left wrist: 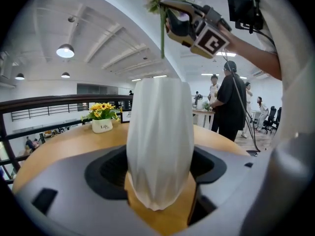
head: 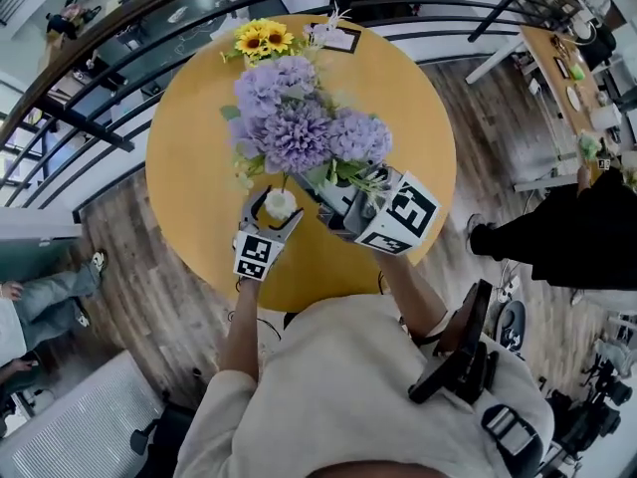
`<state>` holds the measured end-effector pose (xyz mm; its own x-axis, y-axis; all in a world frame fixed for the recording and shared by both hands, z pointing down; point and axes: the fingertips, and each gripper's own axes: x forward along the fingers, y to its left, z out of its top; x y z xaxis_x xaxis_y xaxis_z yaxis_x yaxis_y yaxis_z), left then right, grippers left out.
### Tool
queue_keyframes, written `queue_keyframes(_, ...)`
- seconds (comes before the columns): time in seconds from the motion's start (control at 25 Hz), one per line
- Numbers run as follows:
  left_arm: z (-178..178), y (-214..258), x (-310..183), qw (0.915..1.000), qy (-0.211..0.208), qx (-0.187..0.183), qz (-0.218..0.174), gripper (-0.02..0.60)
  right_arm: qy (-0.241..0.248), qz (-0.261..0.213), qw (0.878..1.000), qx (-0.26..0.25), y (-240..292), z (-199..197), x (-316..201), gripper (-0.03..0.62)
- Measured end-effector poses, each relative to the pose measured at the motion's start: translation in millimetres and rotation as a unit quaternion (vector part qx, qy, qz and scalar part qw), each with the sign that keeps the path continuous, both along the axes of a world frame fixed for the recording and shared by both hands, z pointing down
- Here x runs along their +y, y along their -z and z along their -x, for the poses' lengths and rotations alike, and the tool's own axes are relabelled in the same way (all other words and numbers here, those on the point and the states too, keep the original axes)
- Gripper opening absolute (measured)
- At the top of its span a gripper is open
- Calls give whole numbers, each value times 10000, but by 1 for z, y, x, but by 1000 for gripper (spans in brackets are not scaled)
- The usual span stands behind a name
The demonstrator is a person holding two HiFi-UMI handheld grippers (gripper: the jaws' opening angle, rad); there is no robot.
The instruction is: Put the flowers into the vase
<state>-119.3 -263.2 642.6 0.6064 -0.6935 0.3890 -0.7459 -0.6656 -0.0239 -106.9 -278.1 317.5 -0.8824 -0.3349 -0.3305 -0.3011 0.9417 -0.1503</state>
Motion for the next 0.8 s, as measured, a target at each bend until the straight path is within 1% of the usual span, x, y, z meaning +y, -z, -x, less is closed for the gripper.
queue_keyframes(0.08,-2,0,0,10000,-10,13,8,368,176,-110,9998,15,5,14,7,19)
queue_keyframes(0.16,-2,0,-1,10000,-18,17,7,370,263,-124,9995,81,2,22,10,20)
queue_keyframes(0.44,-2,1,-1,10000,11,80,-20,370,269,49,9991,323,-33,24,10,20)
queue_keyframes(0.6,-1,1,-1,9999,42,111,-11,370,204,271,9970,701,-87,32,11,20)
queue_keyframes(0.8,0,1,-2,9999,38,93,14,370,202,654,9886,1339,-157,40,20,20)
